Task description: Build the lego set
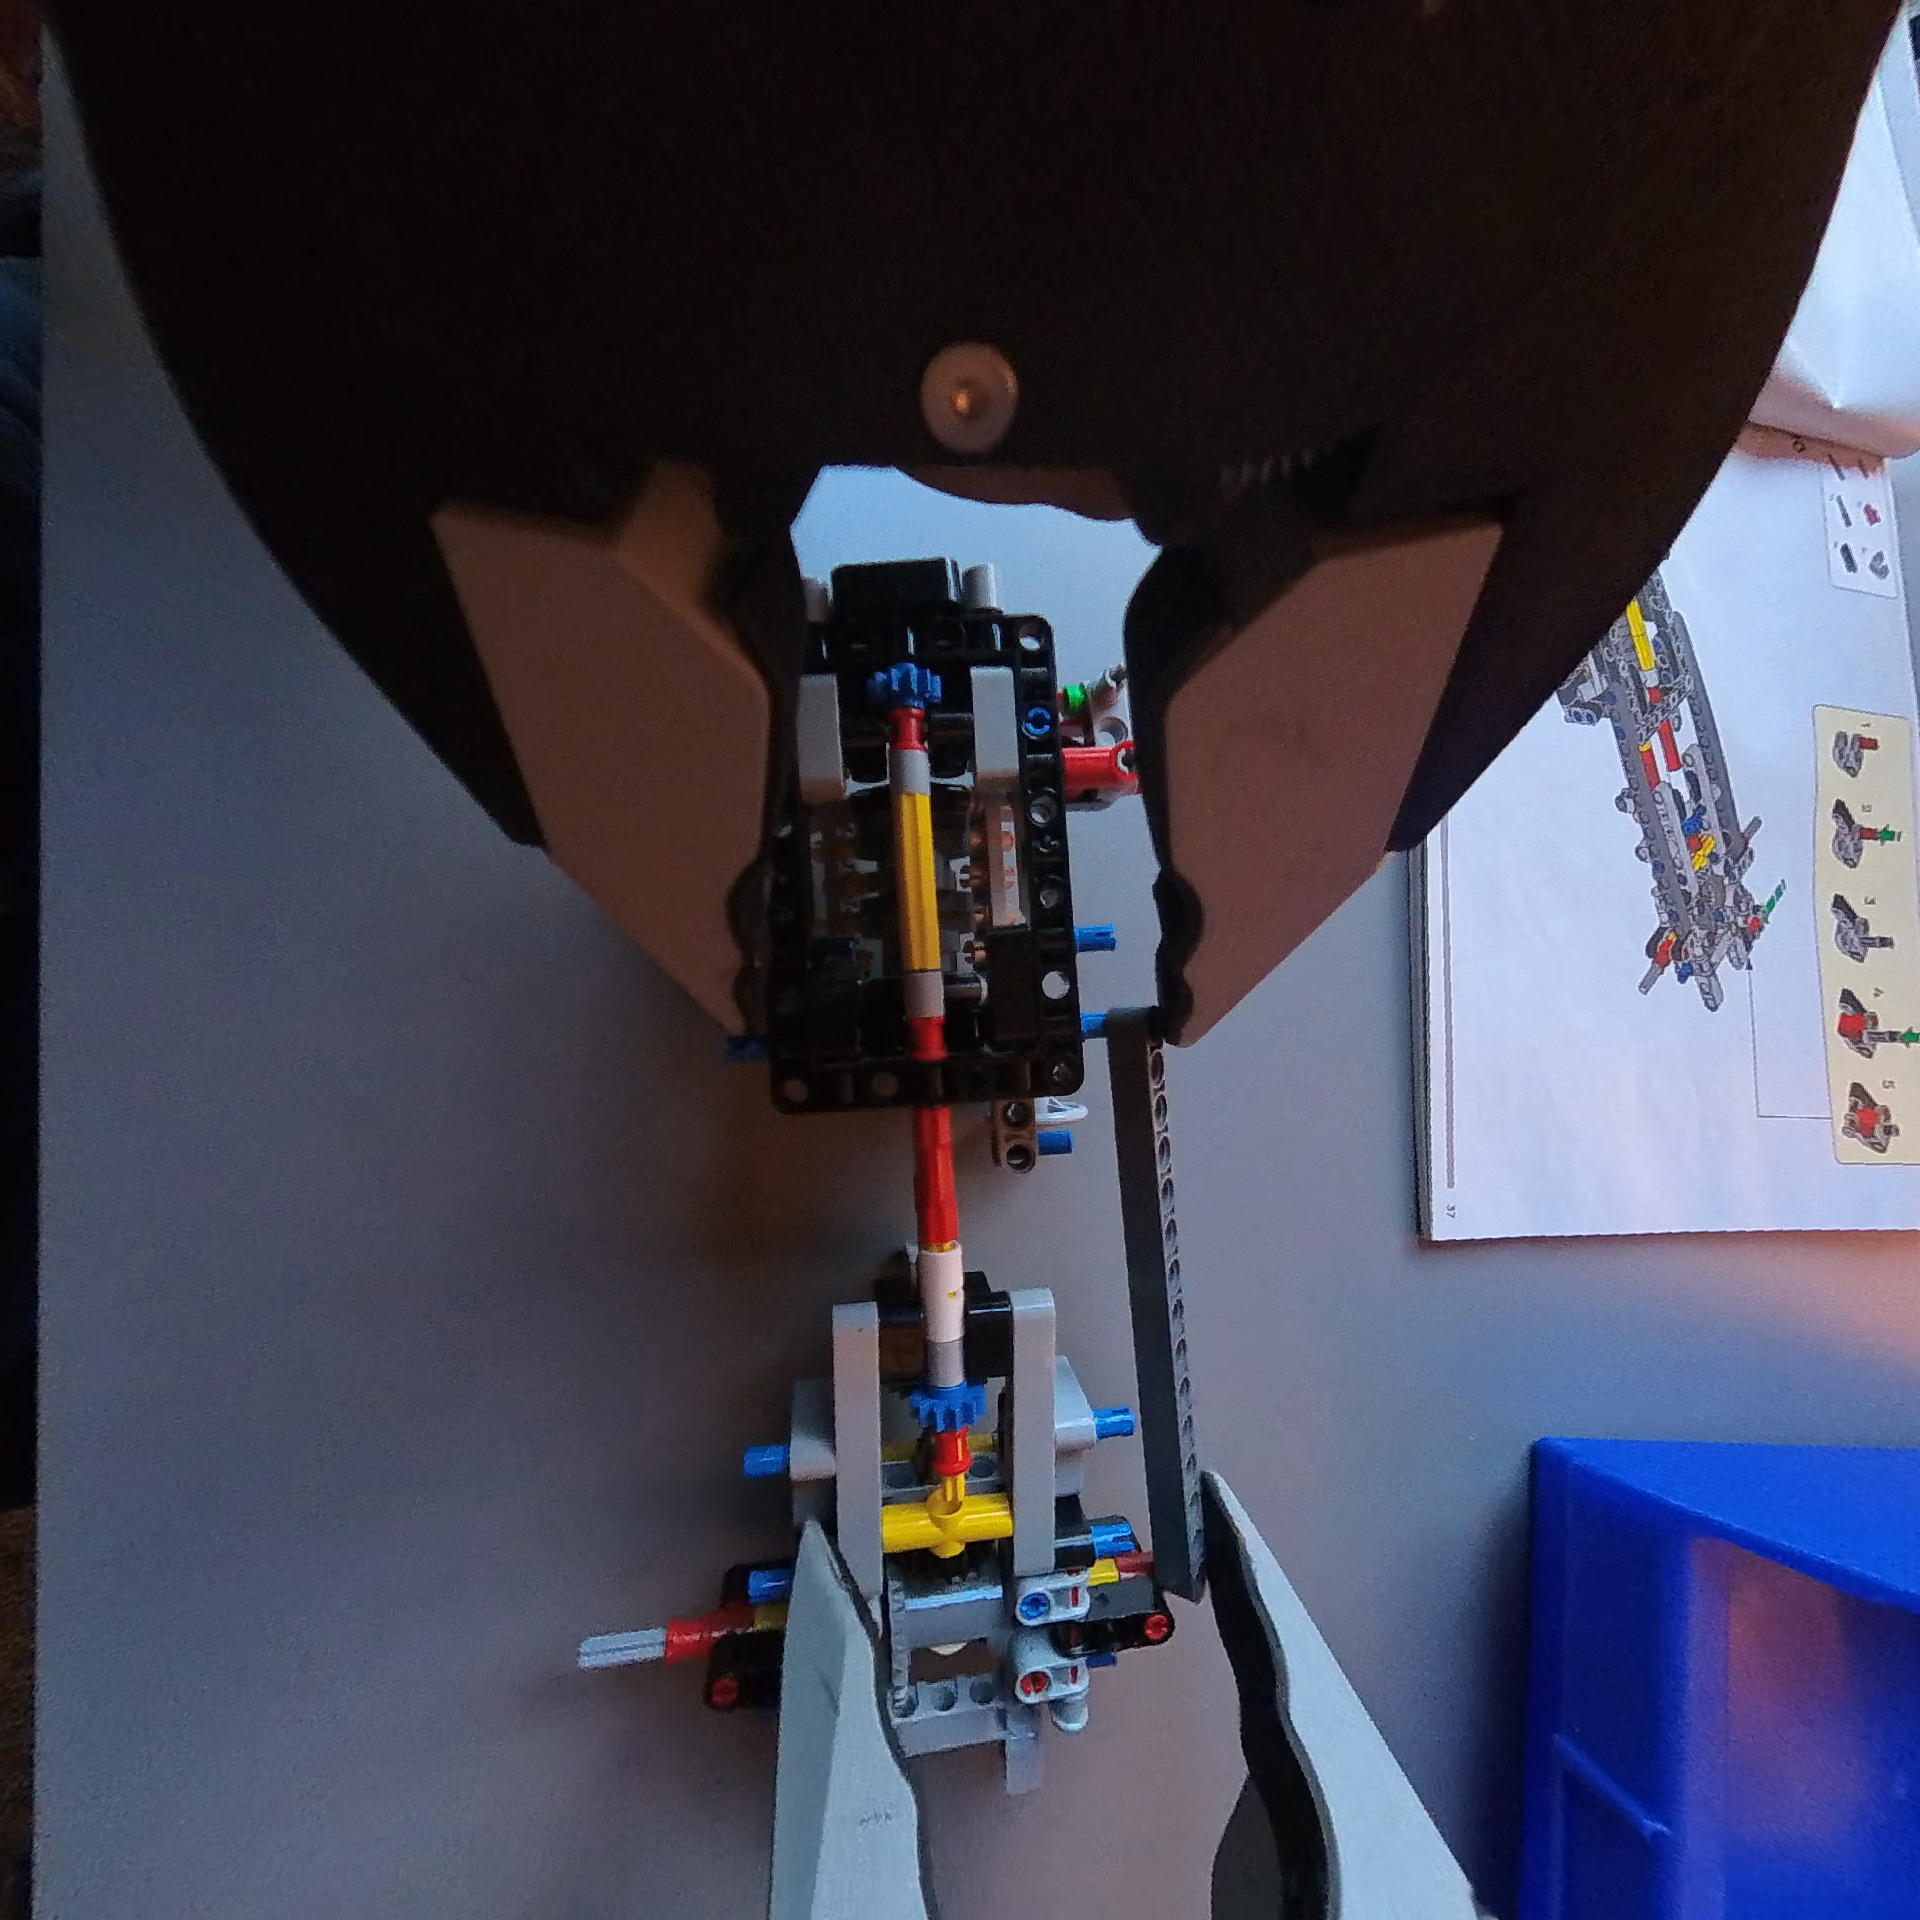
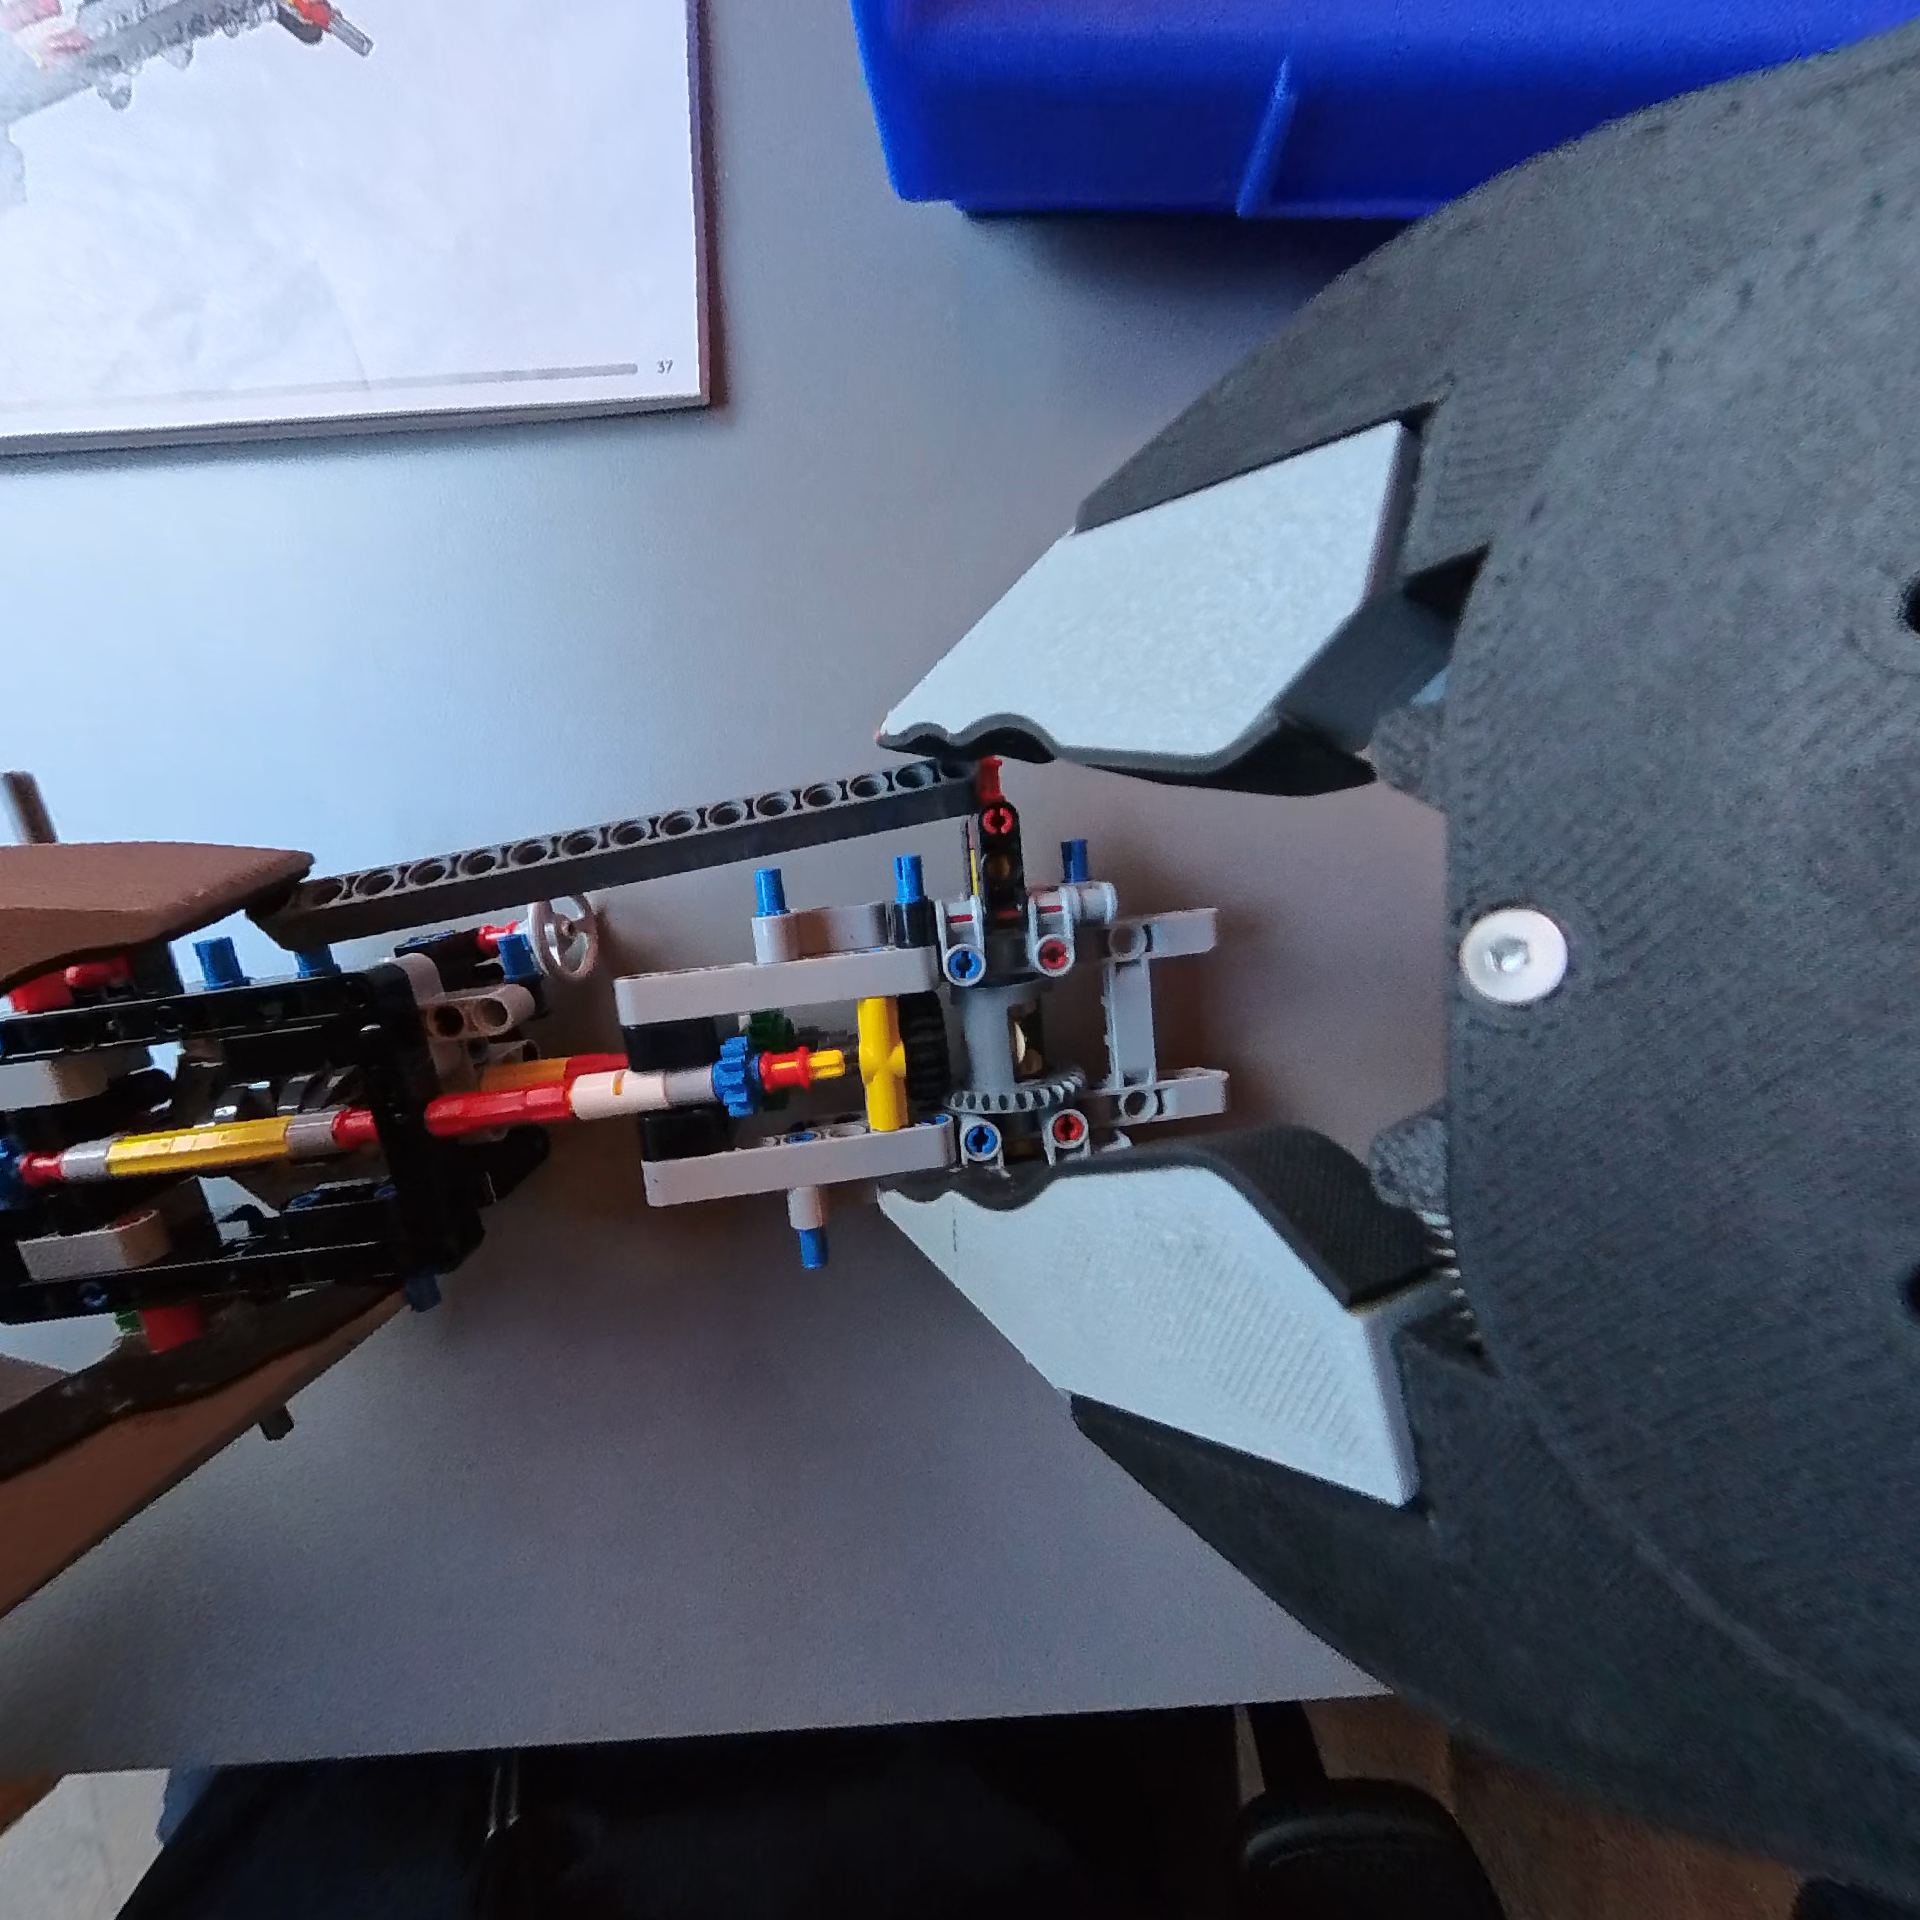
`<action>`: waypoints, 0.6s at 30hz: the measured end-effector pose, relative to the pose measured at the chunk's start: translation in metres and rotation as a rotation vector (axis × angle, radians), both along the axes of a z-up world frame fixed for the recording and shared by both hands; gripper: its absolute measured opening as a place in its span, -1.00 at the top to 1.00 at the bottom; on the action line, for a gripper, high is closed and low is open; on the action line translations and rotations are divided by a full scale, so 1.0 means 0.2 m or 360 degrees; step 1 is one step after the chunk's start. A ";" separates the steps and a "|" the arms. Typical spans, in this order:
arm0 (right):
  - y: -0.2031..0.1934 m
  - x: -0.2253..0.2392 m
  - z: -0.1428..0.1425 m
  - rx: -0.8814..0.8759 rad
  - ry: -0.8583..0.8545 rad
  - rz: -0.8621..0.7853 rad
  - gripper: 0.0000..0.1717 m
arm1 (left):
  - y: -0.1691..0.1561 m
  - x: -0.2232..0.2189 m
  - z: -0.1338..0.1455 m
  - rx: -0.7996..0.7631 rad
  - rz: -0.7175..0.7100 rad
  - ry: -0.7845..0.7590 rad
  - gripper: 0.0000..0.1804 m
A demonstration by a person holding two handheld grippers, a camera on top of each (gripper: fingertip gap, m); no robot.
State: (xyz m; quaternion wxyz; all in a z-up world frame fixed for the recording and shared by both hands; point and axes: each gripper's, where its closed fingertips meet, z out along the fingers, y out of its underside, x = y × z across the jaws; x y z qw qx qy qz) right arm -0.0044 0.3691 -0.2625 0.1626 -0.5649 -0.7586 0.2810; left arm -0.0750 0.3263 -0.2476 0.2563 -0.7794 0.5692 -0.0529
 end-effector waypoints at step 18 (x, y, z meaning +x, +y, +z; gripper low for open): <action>0.10 -0.12 0.07 -0.0474 -0.0038 0.0189 0.81 | 0.00 -0.01 0.00 -0.0008 -0.0002 -0.0045 0.19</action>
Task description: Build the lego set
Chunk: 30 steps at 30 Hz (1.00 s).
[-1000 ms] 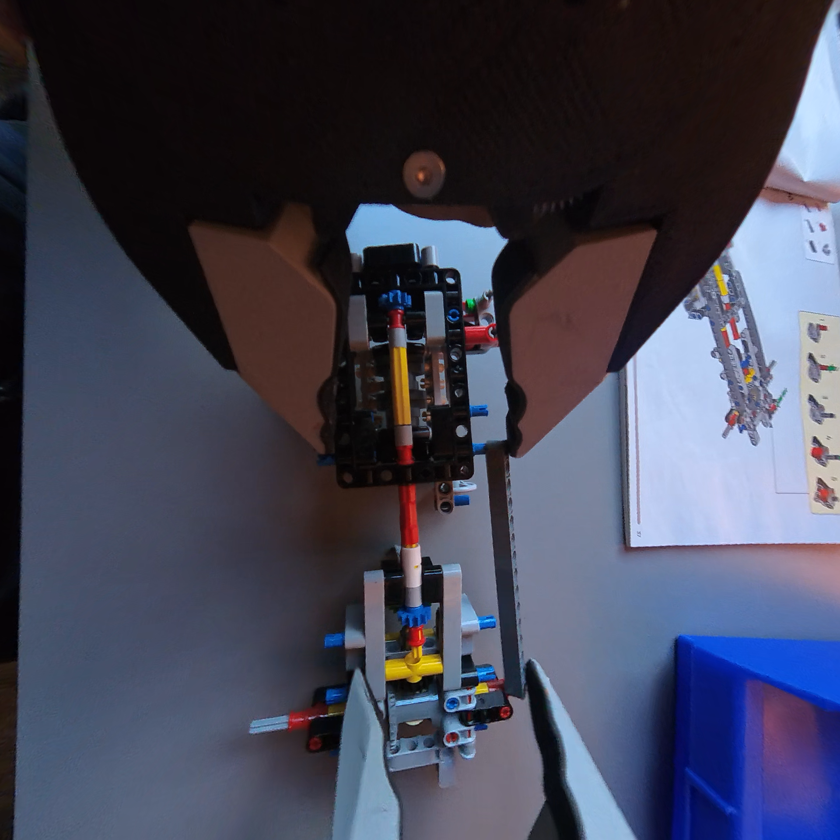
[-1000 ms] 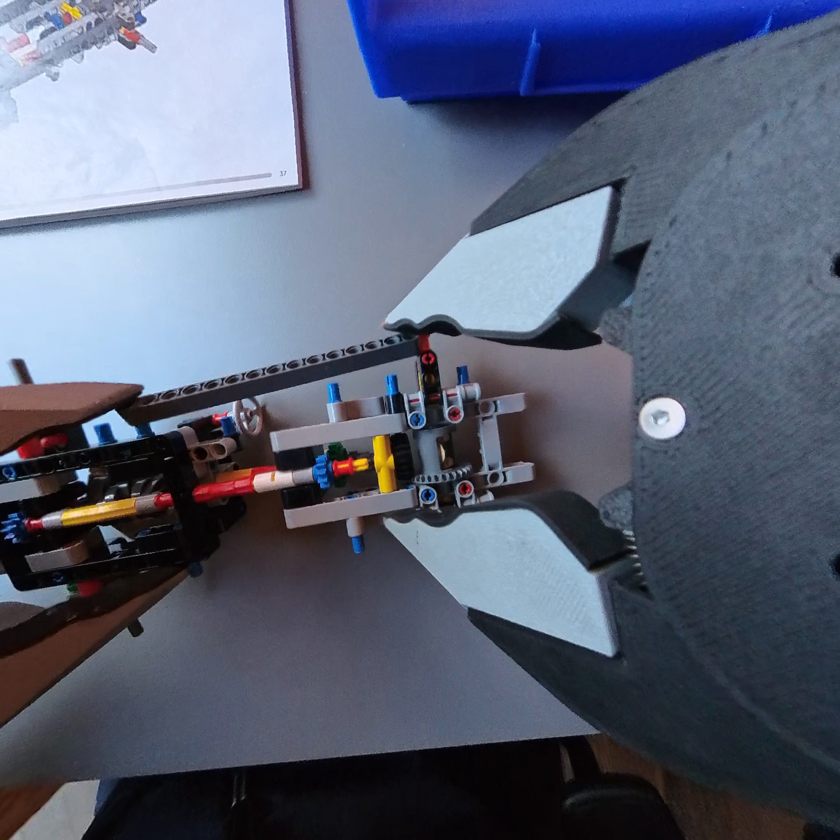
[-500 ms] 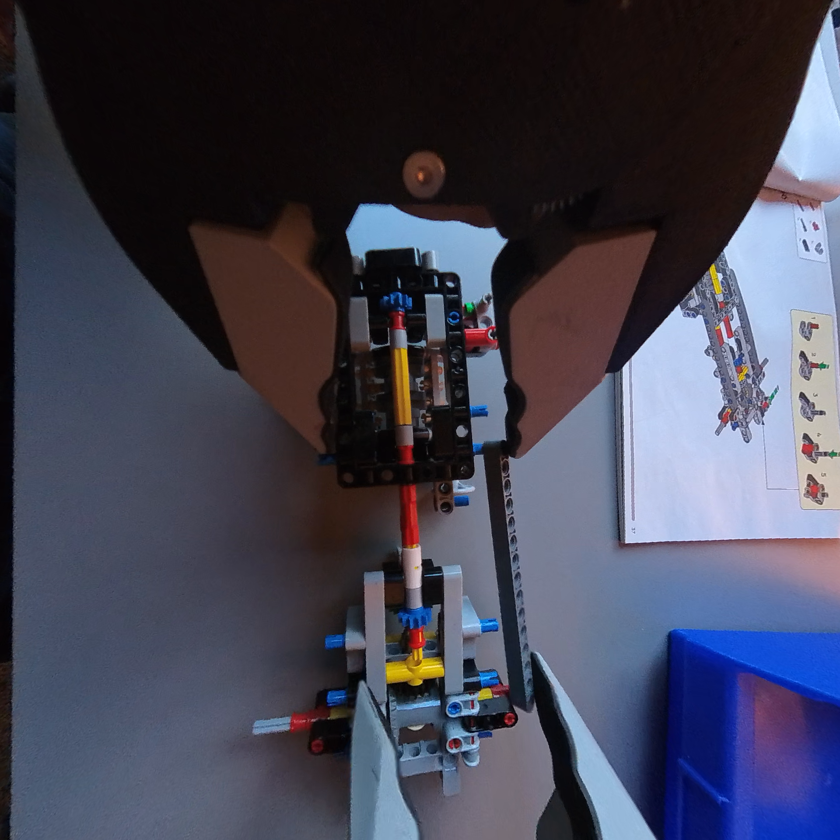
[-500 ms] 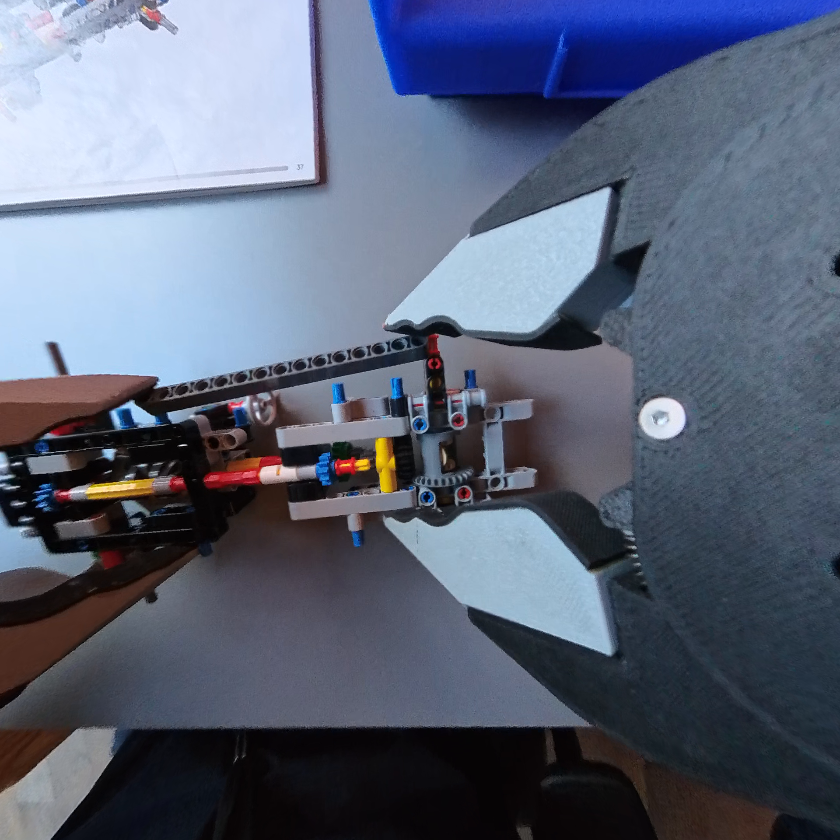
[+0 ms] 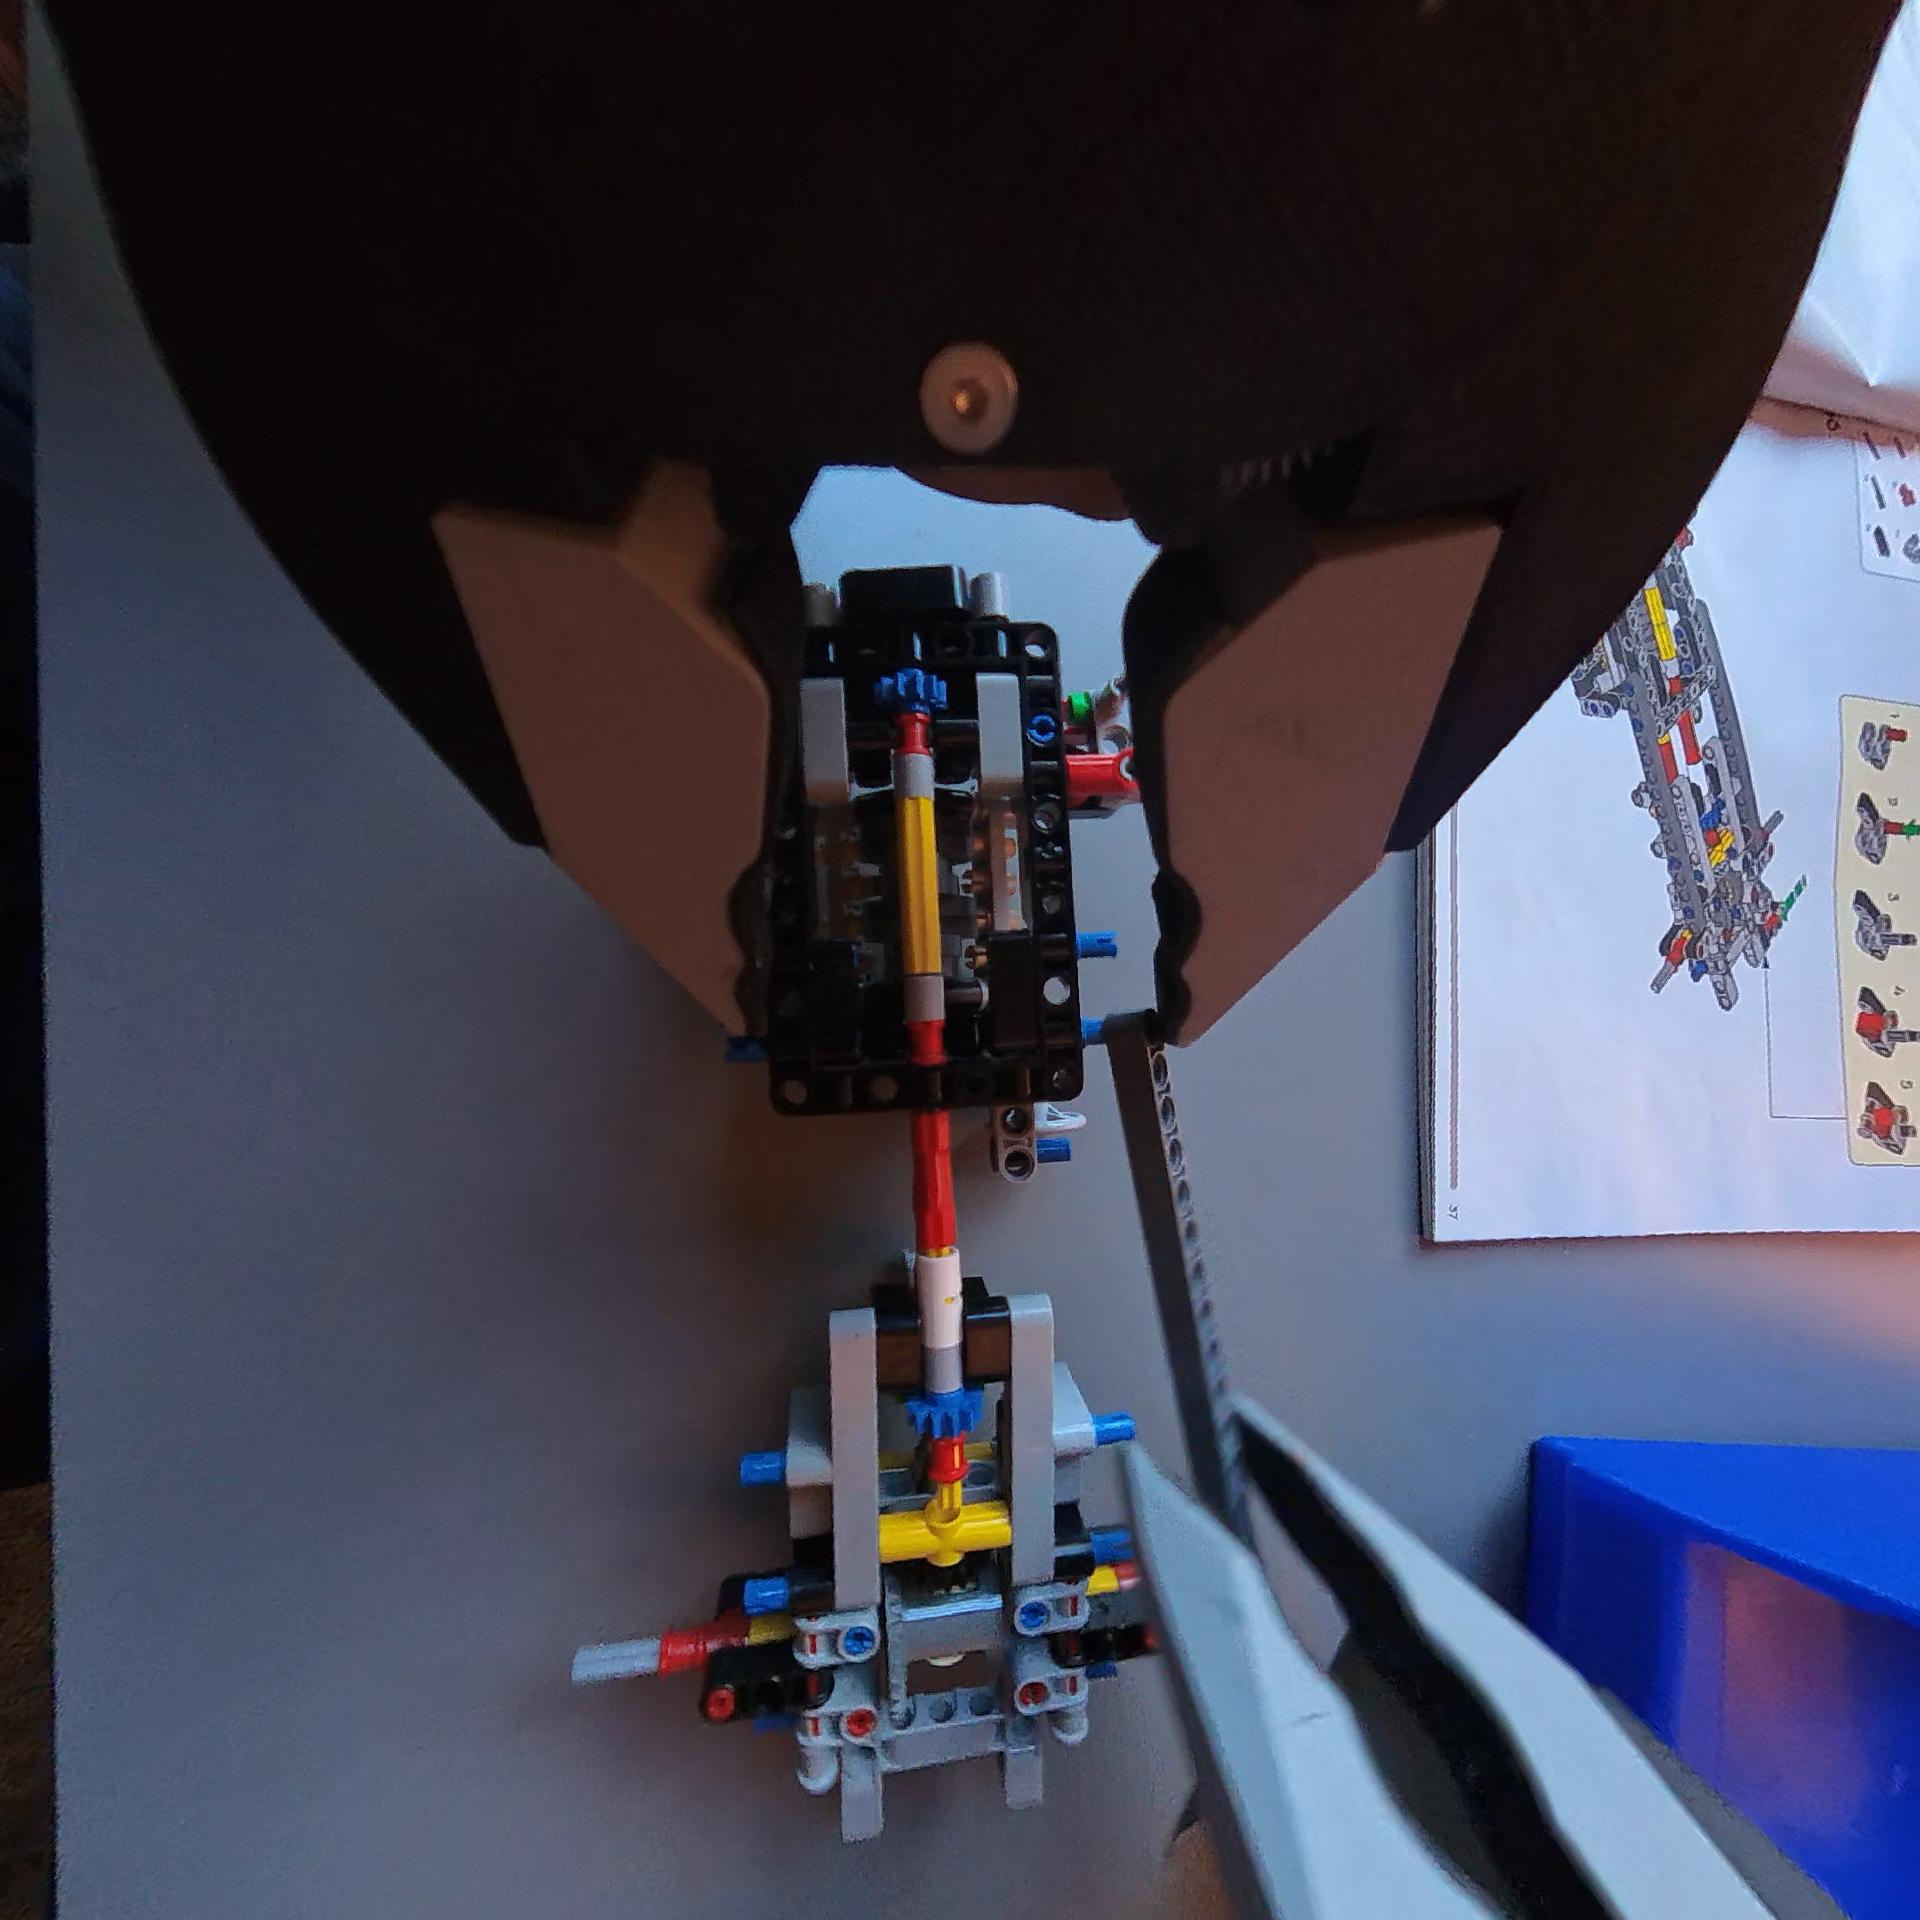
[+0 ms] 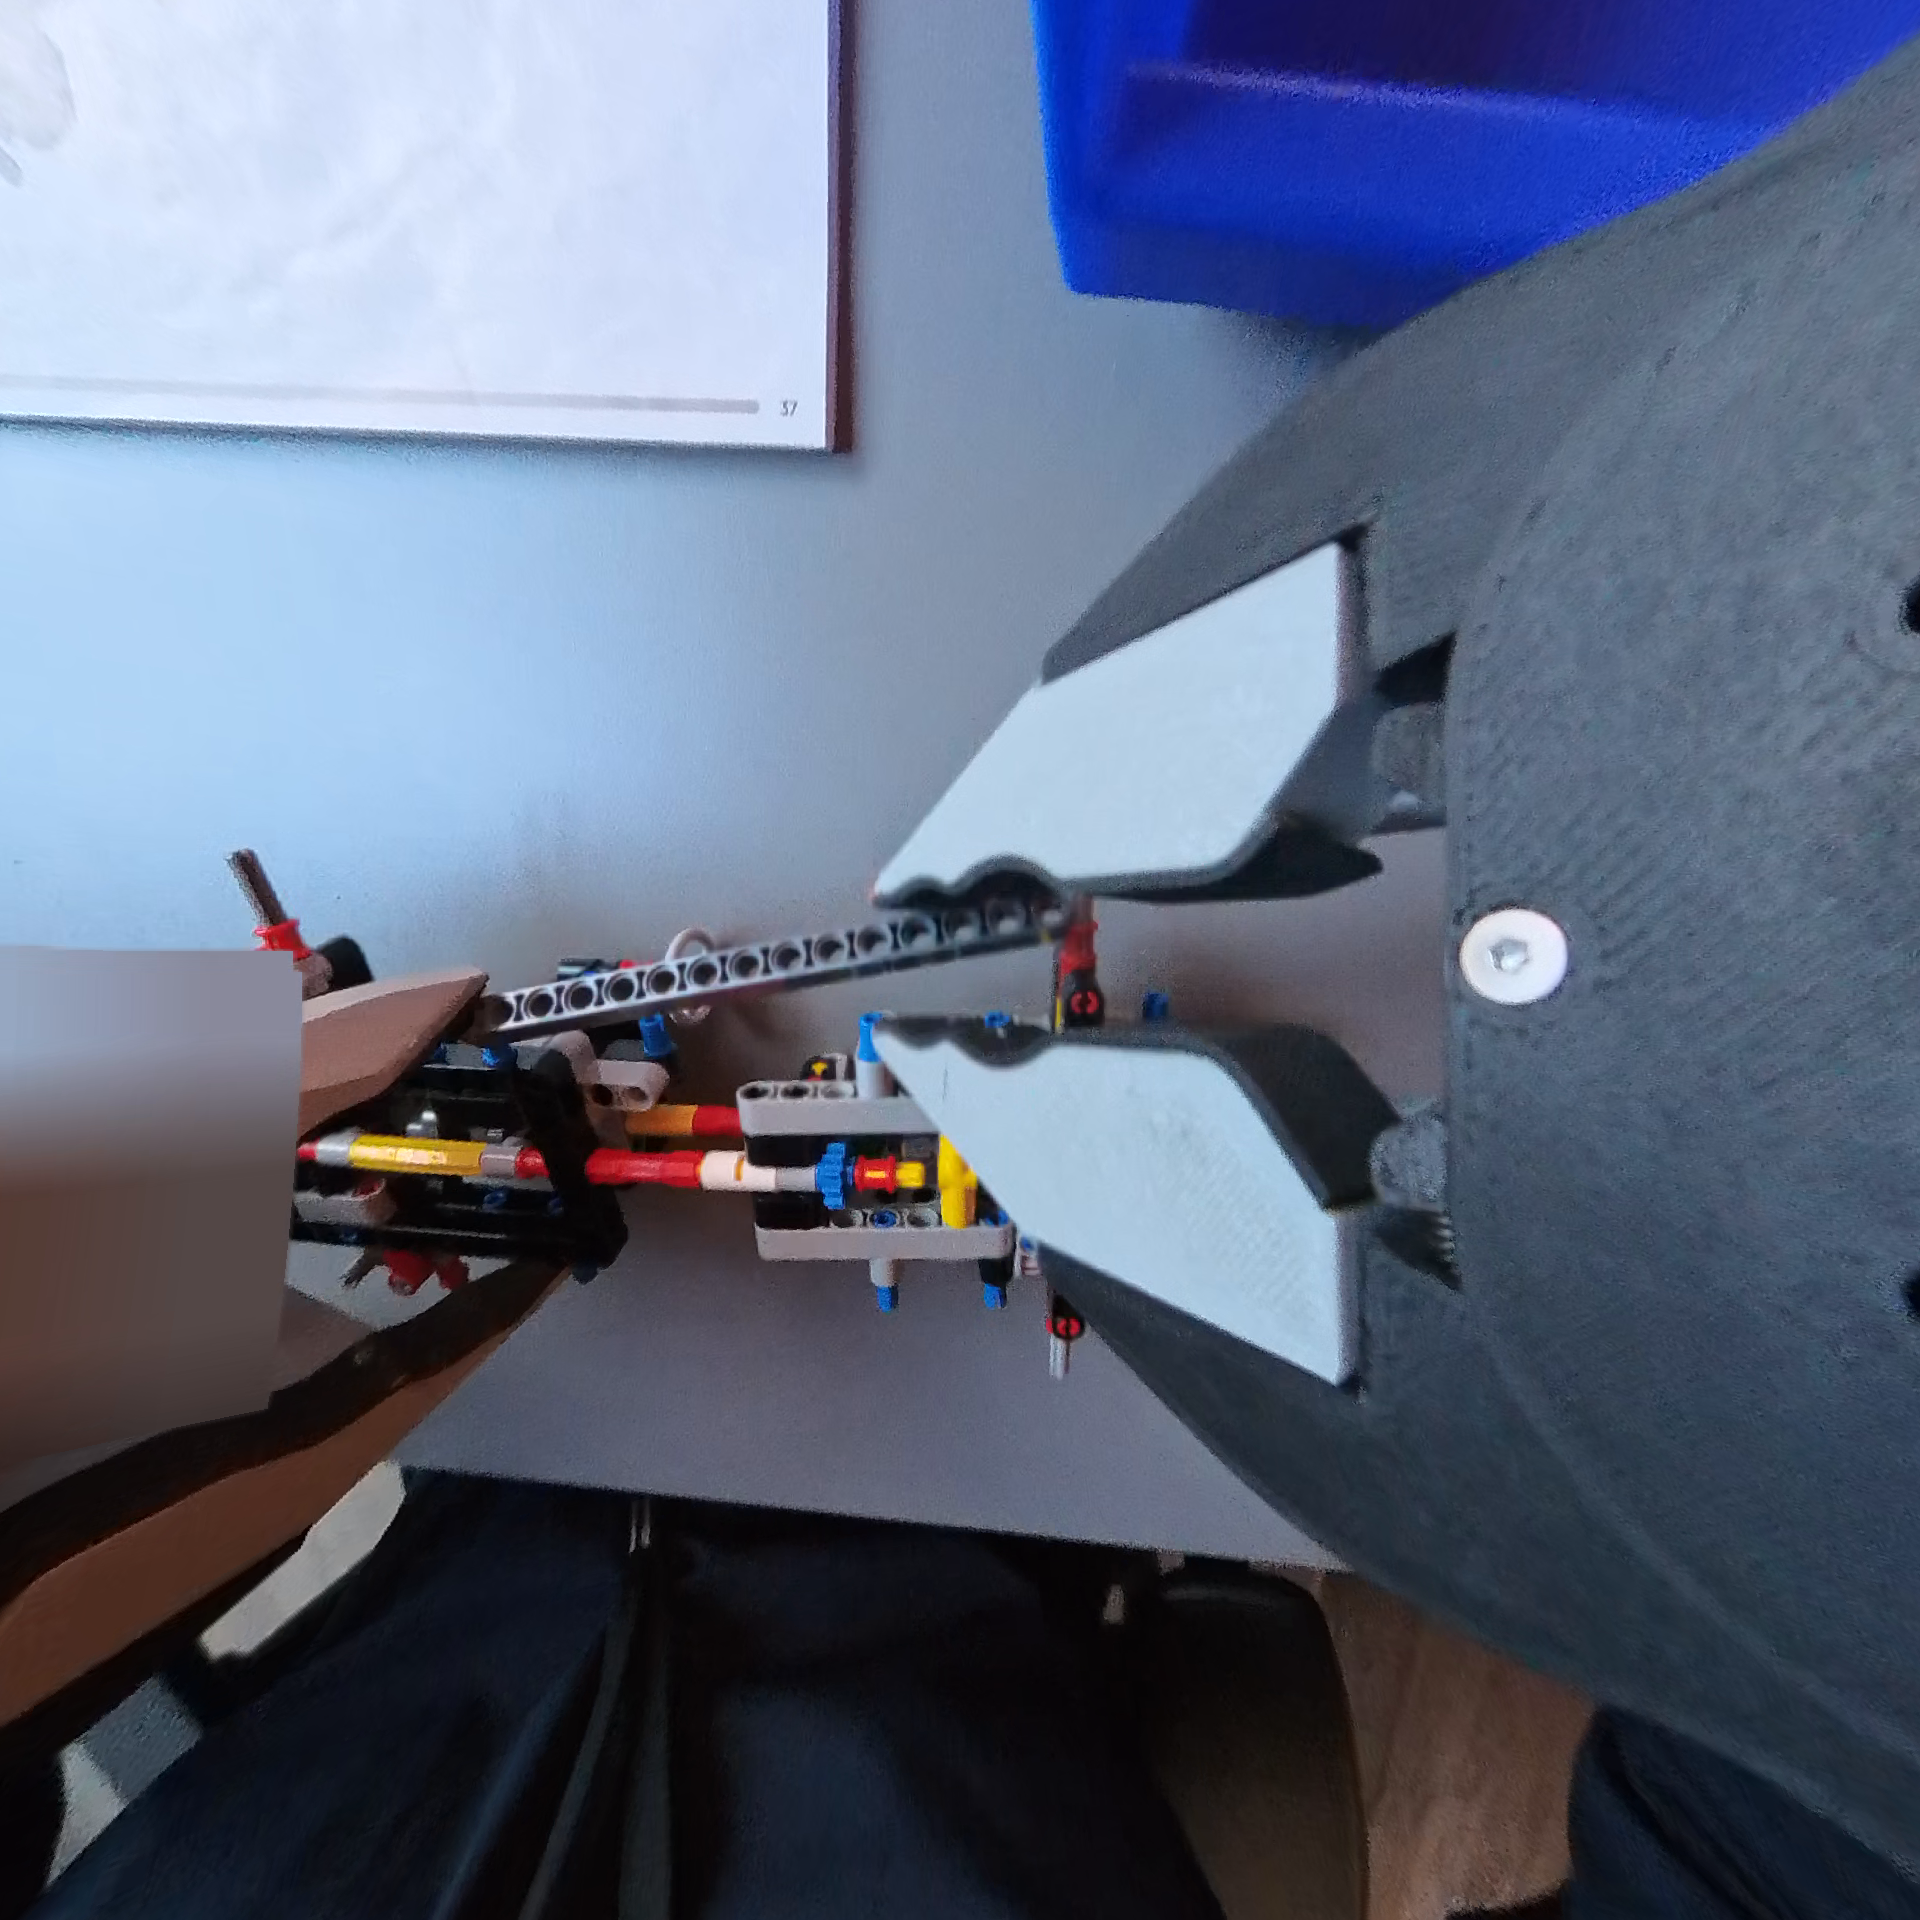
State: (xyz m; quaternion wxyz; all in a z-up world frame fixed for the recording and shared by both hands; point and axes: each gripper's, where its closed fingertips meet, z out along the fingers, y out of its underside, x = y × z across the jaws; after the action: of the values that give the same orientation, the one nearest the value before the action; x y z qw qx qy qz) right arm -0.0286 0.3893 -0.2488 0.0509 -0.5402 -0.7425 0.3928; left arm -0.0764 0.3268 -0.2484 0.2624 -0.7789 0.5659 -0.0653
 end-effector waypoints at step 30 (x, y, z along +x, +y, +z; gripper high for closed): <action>0.09 -0.31 -0.04 0.1275 0.0398 0.0236 0.60 | 0.02 0.01 0.00 0.0010 -0.0018 -0.0095 0.27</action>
State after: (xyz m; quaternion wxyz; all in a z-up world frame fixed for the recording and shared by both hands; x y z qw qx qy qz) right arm -0.0915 0.4075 -0.2576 0.3180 -0.3711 -0.8614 0.1382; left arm -0.0742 0.3300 -0.2491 0.2814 -0.7724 0.5624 -0.0883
